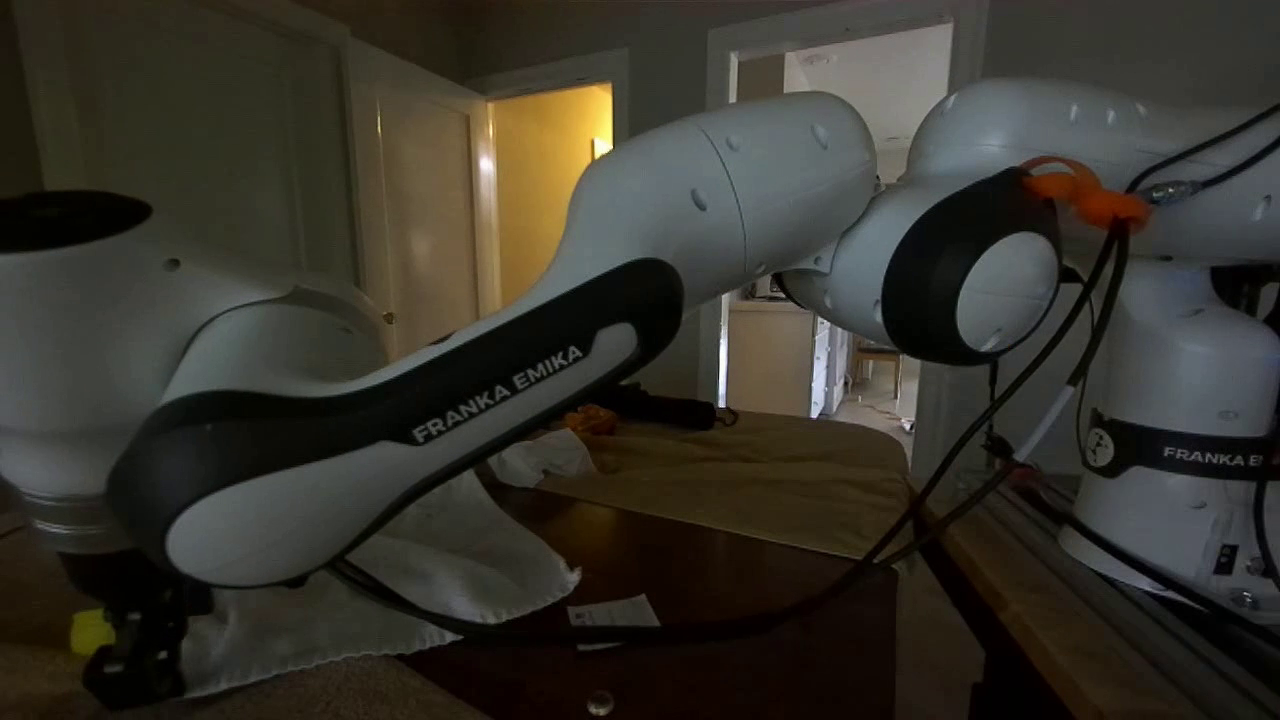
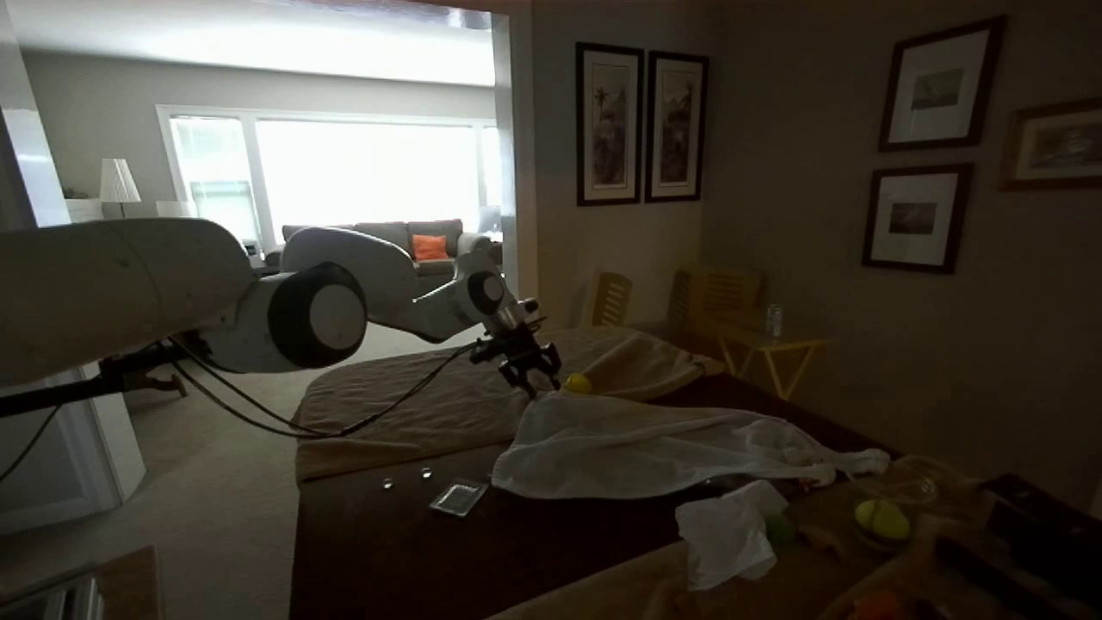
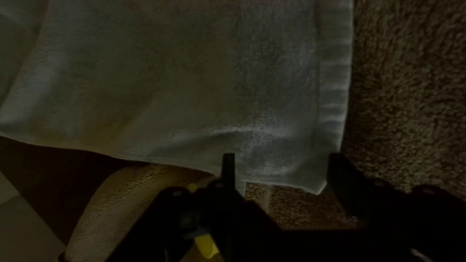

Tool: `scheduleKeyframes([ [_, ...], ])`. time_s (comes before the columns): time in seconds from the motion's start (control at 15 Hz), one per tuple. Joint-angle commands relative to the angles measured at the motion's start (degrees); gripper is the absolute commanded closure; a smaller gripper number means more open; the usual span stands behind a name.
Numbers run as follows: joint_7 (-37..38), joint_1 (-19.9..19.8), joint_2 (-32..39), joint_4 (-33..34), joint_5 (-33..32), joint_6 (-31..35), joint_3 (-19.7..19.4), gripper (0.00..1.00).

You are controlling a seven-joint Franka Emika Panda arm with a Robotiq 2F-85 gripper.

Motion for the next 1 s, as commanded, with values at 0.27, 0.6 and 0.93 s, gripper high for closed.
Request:
scheduleKeyframes([
  [0.27, -0.52, -0.46, 0.00, -0.15, -0.40, -0.29, 0.34, 0.91],
  [0.6, -0.62, -0.01, -0.38, 0.00, -0.51, -1.00, 0.24, 0.41],
  [0.93, -1.06, 0.54, -0.09, 0.00, -0.45, -1.38, 0.50, 0.05],
])
